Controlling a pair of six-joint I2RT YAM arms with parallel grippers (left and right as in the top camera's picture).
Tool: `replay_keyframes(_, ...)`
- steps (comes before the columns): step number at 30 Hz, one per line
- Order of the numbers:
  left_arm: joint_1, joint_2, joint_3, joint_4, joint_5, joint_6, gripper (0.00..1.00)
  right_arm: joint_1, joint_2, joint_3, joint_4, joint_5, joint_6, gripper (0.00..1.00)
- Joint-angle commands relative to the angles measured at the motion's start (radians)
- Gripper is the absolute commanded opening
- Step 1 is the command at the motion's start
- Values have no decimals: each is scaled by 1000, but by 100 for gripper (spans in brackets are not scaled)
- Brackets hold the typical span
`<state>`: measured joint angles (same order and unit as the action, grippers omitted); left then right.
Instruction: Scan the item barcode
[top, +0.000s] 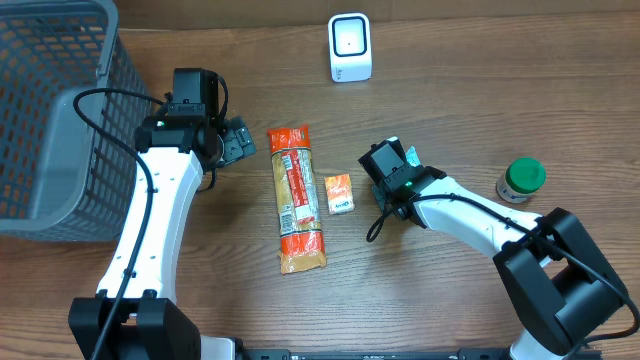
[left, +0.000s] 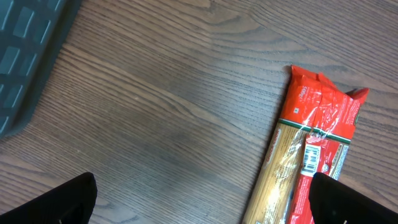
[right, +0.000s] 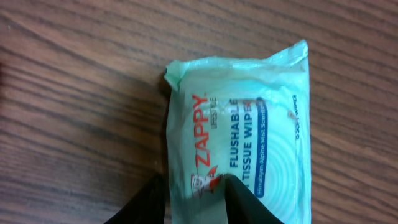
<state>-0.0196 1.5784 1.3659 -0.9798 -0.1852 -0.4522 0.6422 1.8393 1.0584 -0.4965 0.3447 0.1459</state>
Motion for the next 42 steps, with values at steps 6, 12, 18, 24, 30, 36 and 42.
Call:
replay_keyframes(6, 0, 5, 2, 1, -13, 11, 100, -2, 24, -53, 24, 2, 2, 11)
replay_keyframes(12, 0, 5, 2, 1, -13, 11, 100, -2, 14, -8, -40, -7, 3, 4)
replay_keyframes(18, 0, 5, 2, 1, -13, 11, 100, -4, -73, 74, -128, -90, 8, 4)
replay_keyframes(24, 0, 5, 2, 1, -13, 11, 100, -14, -240, 98, -161, -227, 80, 4)
replay_keyframes(30, 0, 5, 2, 1, -13, 11, 100, -92, -334, 98, -188, -497, 143, 4)
replay_keyframes(36, 0, 5, 2, 1, -13, 11, 100, -226, -315, 32, -183, -638, 158, 4)
replay_keyframes(42, 0, 5, 2, 1, -13, 11, 100, -218, -296, -6, -179, -636, 32, 27)
